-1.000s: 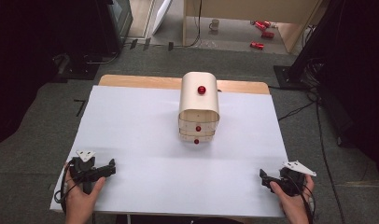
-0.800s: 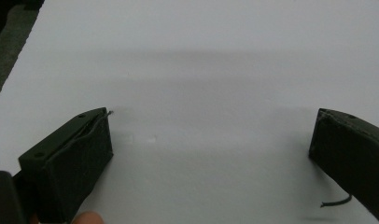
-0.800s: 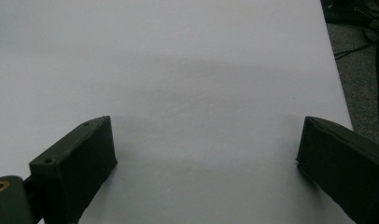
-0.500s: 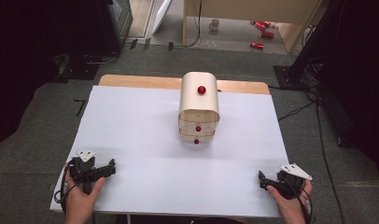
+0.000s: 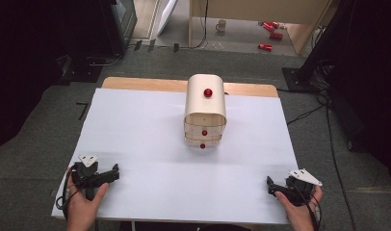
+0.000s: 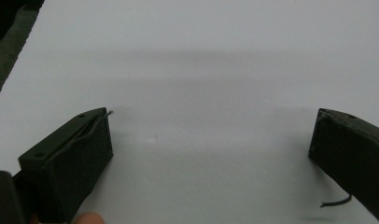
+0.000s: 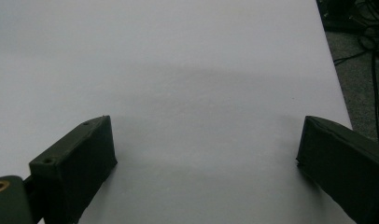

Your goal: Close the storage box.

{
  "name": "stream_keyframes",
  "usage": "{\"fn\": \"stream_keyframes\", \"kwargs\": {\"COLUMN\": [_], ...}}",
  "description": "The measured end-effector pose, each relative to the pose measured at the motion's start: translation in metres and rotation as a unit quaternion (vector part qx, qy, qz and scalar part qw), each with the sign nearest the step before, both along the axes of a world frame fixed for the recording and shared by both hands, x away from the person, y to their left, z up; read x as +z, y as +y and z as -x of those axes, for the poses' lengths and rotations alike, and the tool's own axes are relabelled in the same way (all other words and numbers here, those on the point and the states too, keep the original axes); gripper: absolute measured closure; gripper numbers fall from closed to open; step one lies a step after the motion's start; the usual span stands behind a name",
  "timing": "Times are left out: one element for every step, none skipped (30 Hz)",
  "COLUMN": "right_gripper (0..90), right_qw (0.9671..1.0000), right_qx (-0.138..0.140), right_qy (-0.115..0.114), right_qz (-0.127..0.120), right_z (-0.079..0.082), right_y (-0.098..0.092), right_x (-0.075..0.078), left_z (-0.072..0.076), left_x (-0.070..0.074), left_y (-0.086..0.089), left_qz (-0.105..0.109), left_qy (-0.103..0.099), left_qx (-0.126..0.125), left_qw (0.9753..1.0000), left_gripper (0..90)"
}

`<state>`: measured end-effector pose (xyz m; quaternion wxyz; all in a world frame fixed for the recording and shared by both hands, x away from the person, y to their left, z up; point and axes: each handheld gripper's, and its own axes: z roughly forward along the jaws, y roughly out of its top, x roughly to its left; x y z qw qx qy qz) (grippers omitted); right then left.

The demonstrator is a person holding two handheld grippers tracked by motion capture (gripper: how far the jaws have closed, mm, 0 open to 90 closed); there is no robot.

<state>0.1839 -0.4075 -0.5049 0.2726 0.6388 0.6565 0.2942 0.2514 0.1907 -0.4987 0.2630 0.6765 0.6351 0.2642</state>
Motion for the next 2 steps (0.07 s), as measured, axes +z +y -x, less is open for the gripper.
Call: {"fn": "stream_keyframes", "kwargs": {"right_gripper": [3.6, 3.6], "right_qw": [1.0, 1.0], "right_qx": [0.0, 0.0], "right_qy": [0.0, 0.0], "right_qz": [0.0, 0.0], "right_z": [0.0, 0.0], "right_y": [0.0, 0.0], "right_x": [0.0, 0.0], "left_z": [0.0, 0.0], "left_x": [0.0, 0.0], "left_y": [0.0, 0.0], "left_qz": [0.0, 0.0], "left_qy": [0.0, 0.0], "left_qx": [0.0, 0.0], "left_qw": [1.0, 1.0], "left_gripper": [0.0, 0.0]}}
